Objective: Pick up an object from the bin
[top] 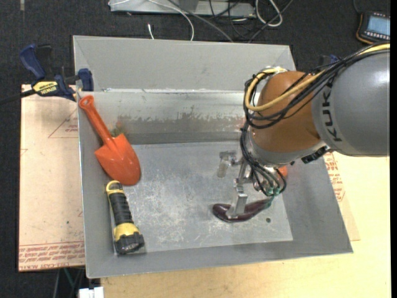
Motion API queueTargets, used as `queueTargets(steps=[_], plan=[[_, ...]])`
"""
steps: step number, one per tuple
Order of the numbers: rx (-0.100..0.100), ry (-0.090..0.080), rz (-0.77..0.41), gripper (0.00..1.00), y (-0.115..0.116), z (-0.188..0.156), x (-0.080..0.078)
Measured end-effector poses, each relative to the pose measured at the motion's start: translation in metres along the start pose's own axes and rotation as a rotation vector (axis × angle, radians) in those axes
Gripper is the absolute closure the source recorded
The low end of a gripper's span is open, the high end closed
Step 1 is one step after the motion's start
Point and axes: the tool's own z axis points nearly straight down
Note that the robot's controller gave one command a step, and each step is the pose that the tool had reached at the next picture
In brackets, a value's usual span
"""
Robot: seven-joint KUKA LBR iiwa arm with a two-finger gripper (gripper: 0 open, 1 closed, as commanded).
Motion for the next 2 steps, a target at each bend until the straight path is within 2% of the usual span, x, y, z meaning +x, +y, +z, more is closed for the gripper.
queueTargets(steps=[1, 2], plan=[[0.0, -0.008, 0.001, 0.0, 0.0, -0.003, -0.002], [0.0, -0.008, -0.095, 0.0, -0.075, 0.083, 0.038]])
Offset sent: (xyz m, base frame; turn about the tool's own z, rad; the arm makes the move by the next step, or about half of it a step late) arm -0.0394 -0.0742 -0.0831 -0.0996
